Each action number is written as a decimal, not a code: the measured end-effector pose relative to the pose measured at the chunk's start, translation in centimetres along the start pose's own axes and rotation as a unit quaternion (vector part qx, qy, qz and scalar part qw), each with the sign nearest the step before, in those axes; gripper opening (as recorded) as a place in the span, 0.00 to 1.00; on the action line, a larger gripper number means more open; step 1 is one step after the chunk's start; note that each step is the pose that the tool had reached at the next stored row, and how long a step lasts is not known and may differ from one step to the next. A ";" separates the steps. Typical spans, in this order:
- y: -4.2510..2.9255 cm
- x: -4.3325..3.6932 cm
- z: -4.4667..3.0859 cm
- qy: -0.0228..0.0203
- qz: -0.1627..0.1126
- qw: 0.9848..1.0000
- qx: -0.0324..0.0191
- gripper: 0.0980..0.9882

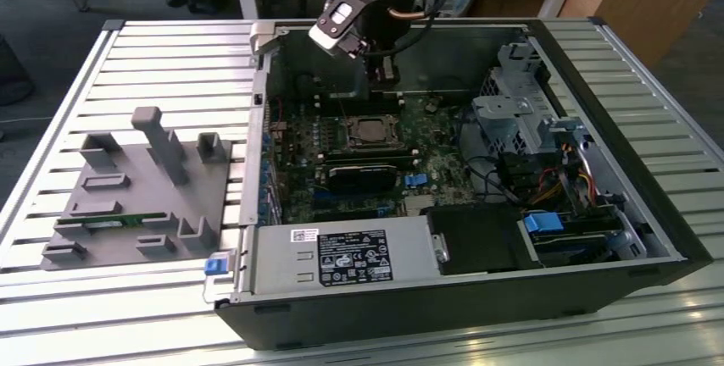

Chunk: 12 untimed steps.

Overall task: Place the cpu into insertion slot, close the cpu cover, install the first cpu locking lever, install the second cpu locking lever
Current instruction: 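Install the first cpu locking lever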

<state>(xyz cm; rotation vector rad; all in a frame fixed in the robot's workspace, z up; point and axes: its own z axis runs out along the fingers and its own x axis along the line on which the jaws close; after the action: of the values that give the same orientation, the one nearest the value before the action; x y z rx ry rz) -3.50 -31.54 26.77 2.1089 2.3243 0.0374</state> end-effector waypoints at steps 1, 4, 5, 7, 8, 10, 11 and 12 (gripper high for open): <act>0.00 0.00 0.00 0.000 -0.009 1.000 0.000 0.02; 0.00 0.00 0.00 0.001 -0.035 0.999 0.000 0.02; 0.00 0.00 0.00 0.001 -0.042 0.999 0.001 0.02; 0.00 0.00 0.00 0.001 -0.056 0.998 0.001 0.02; 0.00 0.00 0.00 0.001 -0.062 0.998 0.001 0.02; 0.00 0.00 0.00 0.001 -0.074 0.997 0.001 0.02; 0.00 0.00 0.00 0.002 -0.080 0.997 0.001 0.02; 0.00 0.00 0.00 0.002 -0.087 0.996 0.001 0.02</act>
<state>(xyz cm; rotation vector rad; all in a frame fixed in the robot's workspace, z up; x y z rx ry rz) -3.49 -31.54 26.77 1.9001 2.5005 0.0376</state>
